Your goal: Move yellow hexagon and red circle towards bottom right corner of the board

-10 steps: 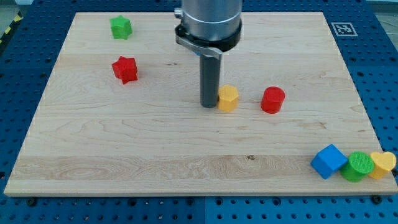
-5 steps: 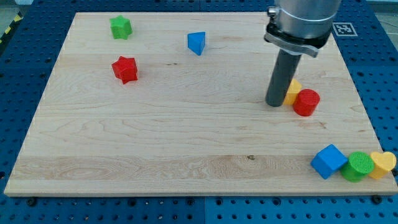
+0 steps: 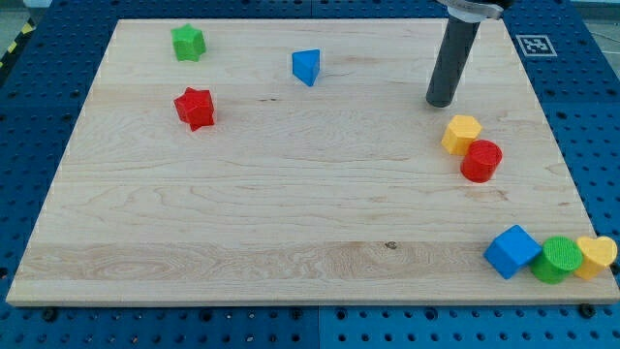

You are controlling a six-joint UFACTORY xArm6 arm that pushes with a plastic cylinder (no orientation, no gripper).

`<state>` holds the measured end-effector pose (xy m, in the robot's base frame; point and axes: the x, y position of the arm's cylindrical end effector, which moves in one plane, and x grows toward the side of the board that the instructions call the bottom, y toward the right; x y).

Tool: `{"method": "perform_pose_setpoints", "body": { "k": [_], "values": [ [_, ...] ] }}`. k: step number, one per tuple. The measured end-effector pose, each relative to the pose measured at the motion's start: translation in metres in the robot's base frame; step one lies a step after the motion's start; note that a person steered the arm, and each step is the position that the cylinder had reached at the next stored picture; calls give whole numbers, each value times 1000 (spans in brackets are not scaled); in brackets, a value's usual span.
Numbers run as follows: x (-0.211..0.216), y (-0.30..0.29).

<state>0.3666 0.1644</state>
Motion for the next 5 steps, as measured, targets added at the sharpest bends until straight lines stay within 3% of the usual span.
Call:
{"method": "perform_pose_setpoints", "body": {
  "k": [5],
  "values": [
    [92, 0]
  ]
}}
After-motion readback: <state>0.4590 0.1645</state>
